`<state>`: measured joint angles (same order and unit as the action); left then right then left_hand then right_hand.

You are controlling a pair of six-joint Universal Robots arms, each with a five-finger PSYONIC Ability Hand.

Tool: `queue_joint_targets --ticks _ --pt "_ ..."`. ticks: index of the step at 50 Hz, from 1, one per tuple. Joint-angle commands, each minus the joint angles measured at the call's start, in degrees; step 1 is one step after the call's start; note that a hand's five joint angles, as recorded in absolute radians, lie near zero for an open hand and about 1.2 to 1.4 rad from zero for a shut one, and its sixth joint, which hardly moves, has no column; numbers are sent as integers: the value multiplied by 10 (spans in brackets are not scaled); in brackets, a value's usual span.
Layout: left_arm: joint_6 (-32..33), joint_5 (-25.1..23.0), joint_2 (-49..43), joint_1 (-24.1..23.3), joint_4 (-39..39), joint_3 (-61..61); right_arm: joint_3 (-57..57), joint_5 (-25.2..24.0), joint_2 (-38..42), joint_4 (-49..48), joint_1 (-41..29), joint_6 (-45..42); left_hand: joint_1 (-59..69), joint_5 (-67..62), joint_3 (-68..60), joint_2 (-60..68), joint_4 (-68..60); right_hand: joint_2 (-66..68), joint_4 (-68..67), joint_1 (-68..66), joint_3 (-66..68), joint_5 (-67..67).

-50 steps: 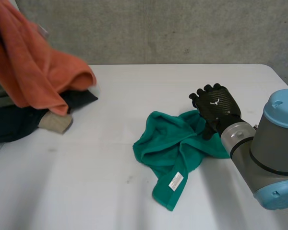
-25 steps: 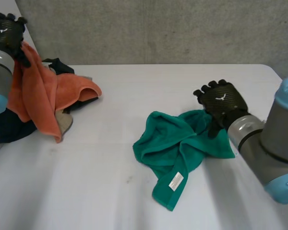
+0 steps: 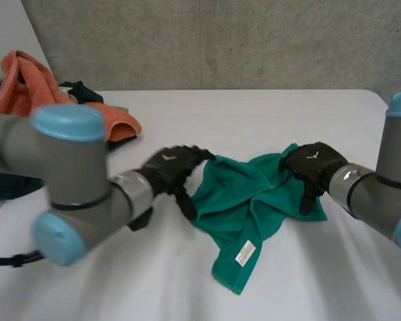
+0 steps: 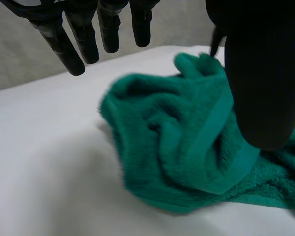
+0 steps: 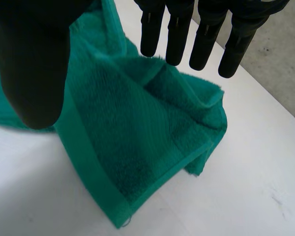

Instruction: Fold the laundry.

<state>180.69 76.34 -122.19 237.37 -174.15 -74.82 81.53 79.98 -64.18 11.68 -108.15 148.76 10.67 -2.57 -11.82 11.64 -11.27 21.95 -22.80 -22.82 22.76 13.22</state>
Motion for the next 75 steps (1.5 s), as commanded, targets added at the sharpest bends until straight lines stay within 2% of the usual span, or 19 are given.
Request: queue_joint_targets --ticks 1,6,8,10,11,12,19,20,27,33,44,52,55,56,60,66,69,71,75 --pt "5 6 -113 -45 -16 92 43 20 16 -52 0 -5 32 -13 -21 23 -26 14 -5 -5 5 1" --pt "19 9 -161 -67 -15 133 77 11 20 -107 -7 13 86 -67 -75 76 -80 29 -20 -20 20 16" --pt "40 10 -186 -74 -12 157 86 13 20 -143 -13 25 200 -181 -189 190 -194 121 -112 -112 113 108" --pt "58 14 -201 -79 -8 175 89 14 18 -162 -15 33 361 -342 -350 351 -355 238 -230 -229 230 226" --pt "76 24 -211 -79 -6 193 89 16 15 -181 -15 37 617 -598 -605 607 -611 437 -428 -428 429 424" --pt "85 33 -214 -77 -5 202 89 18 13 -190 -16 40 693 -674 -681 683 -687 562 -554 -553 554 550" --pt "96 211 -121 -31 -28 248 57 29 -37 -243 5 20 693 -674 -682 684 -687 581 -572 -572 572 568" --pt "91 220 -105 -24 -42 247 52 27 -46 -250 11 17 693 -674 -682 684 -687 581 -572 -572 572 568" --pt "57 203 27 38 -167 182 18 -19 -77 -375 48 13 693 -674 -682 684 -687 581 -572 -572 572 568" --pt "53 220 70 74 -172 125 -1 -39 -64 -471 62 19 693 -674 -682 684 -687 581 -572 -572 572 568" --pt "-13 229 65 78 -125 -24 -2 -141 20 -446 86 1 693 -674 -682 684 -687 581 -572 -572 572 568" --pt "-17 246 3 94 -117 -53 6 -139 91 -377 98 -86 693 -674 -682 684 -687 581 -572 -572 572 568" --pt "-21 238 11 103 -104 -65 41 -149 64 -334 101 -121 674 -655 -662 664 -668 581 -572 -572 572 568" --pt "-24 228 15 107 -99 -70 56 -158 47 -314 101 -136 487 -468 -475 477 -481 581 -572 -572 572 568" --pt "-21 185 35 114 -99 -87 82 -169 10 -282 100 -145 -7 26 18 -16 13 581 -572 -572 572 568" --pt "18 108 76 126 -141 -120 94 -159 -16 -262 92 -126 -7 26 18 -16 13 581 -572 -572 572 568" --pt "76 48 101 119 -168 -151 94 -143 -17 -259 85 -117 41 -22 -29 31 -35 581 -572 -572 572 568" --pt "125 -4 111 101 -181 -170 92 -130 -17 -258 82 -113 128 -109 -116 118 -122 581 -572 -572 572 568" --pt "193 -41 89 54 -181 -174 89 -113 -17 -257 81 -110 152 -133 -140 142 -146 581 -572 -572 572 568"
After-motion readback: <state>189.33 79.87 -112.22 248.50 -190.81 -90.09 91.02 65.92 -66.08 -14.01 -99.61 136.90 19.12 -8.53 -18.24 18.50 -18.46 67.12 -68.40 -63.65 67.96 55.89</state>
